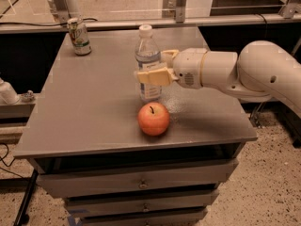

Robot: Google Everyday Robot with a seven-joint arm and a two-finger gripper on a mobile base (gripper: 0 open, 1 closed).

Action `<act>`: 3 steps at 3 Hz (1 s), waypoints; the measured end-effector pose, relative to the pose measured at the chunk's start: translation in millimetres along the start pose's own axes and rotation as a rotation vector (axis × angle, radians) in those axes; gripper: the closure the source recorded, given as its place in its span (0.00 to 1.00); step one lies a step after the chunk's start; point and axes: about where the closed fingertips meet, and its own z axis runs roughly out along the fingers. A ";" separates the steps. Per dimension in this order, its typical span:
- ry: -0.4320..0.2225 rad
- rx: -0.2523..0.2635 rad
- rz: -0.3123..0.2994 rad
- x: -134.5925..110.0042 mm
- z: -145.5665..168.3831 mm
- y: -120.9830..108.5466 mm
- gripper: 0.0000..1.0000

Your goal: Move blue plastic bottle near apple

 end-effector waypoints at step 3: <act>-0.042 -0.039 -0.024 19.3 -6.9 14.0 1.00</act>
Offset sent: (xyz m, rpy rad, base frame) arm -0.0186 -0.0103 -0.0226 0.0331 -0.0498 0.0382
